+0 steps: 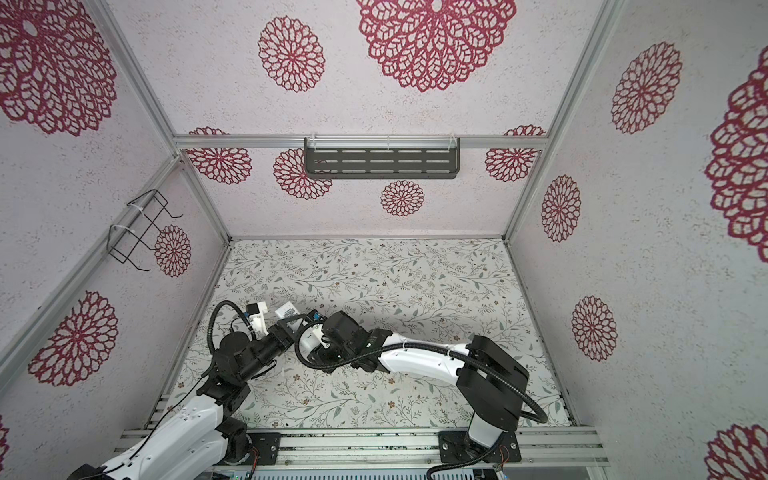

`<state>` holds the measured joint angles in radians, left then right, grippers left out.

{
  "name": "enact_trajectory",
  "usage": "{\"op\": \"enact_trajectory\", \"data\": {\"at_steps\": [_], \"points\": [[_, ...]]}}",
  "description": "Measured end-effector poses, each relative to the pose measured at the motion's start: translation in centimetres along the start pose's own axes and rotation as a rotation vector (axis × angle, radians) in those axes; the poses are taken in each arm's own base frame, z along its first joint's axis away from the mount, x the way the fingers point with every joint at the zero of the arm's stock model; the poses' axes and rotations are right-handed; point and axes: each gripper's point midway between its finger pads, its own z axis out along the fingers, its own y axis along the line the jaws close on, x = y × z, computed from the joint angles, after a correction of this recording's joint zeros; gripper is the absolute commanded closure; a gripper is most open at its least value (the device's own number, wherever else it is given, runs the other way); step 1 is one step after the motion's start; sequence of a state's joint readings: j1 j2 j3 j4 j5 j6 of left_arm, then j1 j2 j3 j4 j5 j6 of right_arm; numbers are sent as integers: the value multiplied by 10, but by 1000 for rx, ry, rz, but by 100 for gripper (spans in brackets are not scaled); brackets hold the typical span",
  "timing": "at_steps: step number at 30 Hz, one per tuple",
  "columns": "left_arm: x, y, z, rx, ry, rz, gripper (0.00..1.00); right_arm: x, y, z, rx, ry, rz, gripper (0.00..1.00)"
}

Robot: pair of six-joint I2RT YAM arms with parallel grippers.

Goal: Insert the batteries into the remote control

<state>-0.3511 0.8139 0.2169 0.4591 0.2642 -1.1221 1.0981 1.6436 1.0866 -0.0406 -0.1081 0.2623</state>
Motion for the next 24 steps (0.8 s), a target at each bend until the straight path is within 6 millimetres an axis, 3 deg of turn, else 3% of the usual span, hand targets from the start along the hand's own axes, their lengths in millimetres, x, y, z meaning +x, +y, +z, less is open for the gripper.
{"op": "enact_trajectory", "data": {"at_steps": [5, 10, 16, 24], "points": [[-3, -11, -1, 21, 5, 34, 22, 1, -35, -23, 18, -29, 63, 91], [-7, -41, -12, 98, 14, 151, 6, -27, -58, -63, 31, -124, 89, 91], [-1, -85, -17, 245, 97, 250, 0, -49, -39, -101, -93, -206, 38, 91], [25, -124, -19, 408, 224, 313, 2, -54, 3, -132, -395, -325, 22, 93]]}}
